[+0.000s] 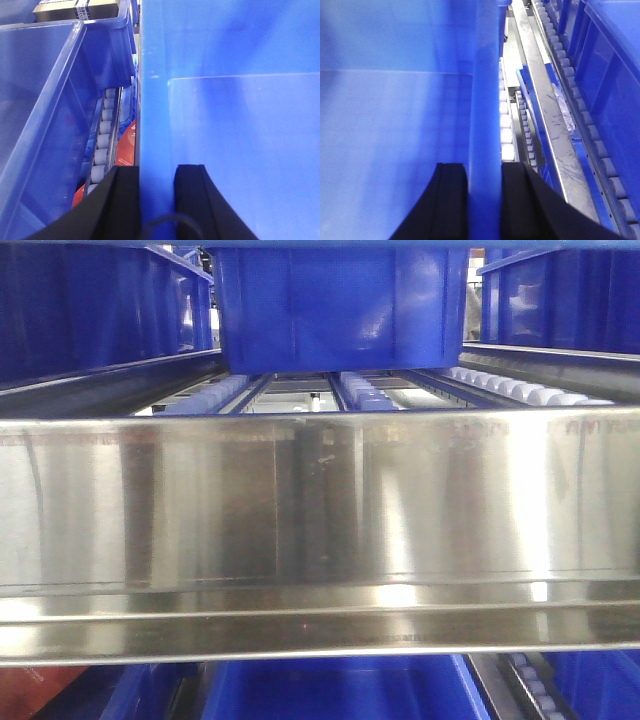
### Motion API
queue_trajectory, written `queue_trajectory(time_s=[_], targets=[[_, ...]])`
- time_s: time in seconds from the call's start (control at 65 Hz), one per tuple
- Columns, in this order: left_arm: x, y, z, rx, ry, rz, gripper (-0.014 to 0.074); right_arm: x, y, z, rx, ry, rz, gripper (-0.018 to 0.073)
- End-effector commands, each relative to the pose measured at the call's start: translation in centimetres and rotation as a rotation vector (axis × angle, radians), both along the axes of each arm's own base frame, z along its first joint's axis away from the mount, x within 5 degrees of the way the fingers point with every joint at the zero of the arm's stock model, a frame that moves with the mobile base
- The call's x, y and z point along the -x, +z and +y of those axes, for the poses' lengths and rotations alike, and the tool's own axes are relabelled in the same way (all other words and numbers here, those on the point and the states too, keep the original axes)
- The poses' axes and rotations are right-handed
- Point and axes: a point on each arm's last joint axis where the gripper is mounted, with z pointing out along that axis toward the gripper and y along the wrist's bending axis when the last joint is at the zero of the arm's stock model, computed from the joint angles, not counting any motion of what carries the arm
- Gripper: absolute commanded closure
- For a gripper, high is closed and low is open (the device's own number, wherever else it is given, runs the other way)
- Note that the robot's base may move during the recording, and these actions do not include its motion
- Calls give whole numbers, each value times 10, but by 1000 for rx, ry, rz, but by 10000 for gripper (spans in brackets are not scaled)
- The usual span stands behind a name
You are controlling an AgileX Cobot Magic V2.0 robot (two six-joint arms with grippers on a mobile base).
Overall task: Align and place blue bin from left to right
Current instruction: 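Push the held blue bin onto the upper shelf rollers with both grippers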
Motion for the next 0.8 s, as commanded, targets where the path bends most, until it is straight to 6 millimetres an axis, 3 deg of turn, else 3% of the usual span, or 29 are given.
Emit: queue_trajectory(time_s=[0.0,0.416,0.785], targets=[[1,7,-12,47,-93,-58,707,3,5,11,-72,90,-30,638],[-3,0,-19,133,-137,14,707,-5,7,10,-116,82,-40,638],[-67,-28,-36,265,-116,82,707,-70,-11,3,-146,-9,-19,638]])
